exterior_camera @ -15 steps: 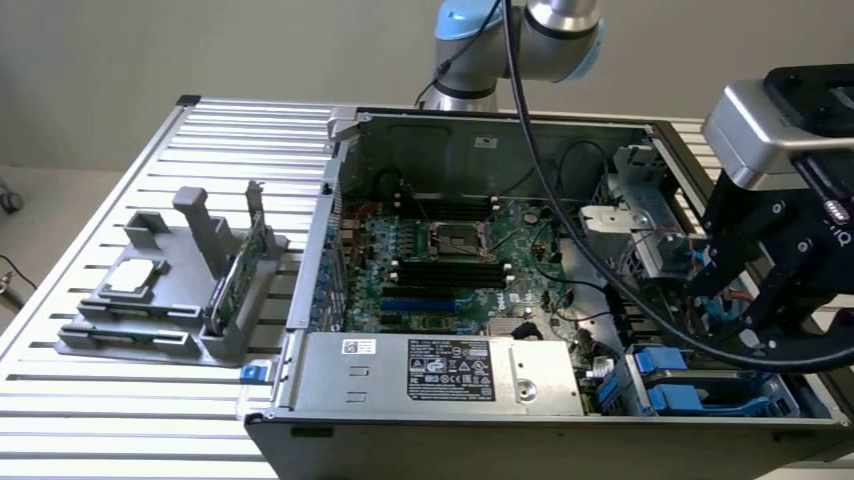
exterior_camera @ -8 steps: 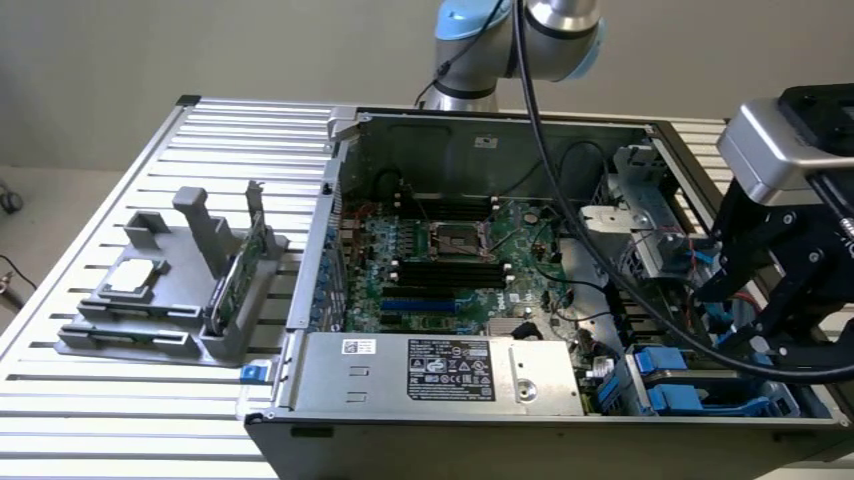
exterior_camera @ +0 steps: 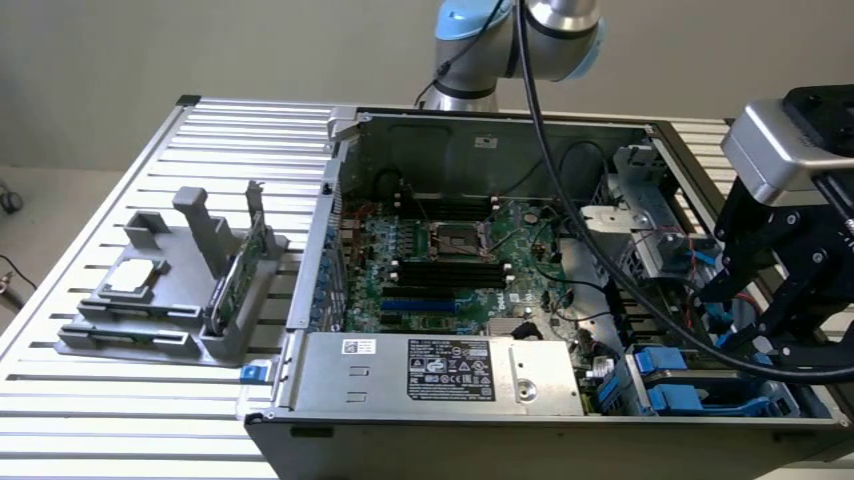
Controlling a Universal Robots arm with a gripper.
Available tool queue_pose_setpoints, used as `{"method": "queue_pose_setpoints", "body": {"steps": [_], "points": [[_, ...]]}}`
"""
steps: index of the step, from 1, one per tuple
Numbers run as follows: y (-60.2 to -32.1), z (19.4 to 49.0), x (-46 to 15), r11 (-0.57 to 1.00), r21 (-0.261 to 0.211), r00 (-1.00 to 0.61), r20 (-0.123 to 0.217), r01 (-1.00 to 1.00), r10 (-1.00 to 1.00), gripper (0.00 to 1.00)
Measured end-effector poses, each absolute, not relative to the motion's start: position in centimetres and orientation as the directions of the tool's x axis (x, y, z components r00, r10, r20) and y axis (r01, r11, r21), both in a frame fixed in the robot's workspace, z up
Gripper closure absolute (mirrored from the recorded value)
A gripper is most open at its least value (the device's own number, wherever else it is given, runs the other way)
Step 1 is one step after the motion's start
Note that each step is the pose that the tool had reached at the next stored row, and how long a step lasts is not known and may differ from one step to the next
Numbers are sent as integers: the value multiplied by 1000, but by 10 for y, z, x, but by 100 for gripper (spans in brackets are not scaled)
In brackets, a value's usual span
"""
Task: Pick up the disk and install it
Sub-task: 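Insert the disk into the insertion slot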
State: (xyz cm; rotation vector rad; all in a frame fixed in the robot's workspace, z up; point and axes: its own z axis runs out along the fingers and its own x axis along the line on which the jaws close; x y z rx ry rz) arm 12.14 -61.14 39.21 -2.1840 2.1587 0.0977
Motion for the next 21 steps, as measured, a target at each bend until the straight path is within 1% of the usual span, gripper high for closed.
{"method": "queue_pose_setpoints", "body": {"steps": [10,16,17,19,20,21], "points": [[-611,391,121,-12,-4,12,-93,-1000,-996,53],[-611,381,124,-12,-5,12,-93,-1000,-996,53],[-611,379,125,-11,-5,12,-93,-1000,-996,55],[-611,375,126,-11,-5,12,-93,-1000,-996,55],[-611,373,127,-11,-5,12,-93,-1000,-996,62],[-611,372,128,-12,-5,12,-93,-1000,-996,62]]}}
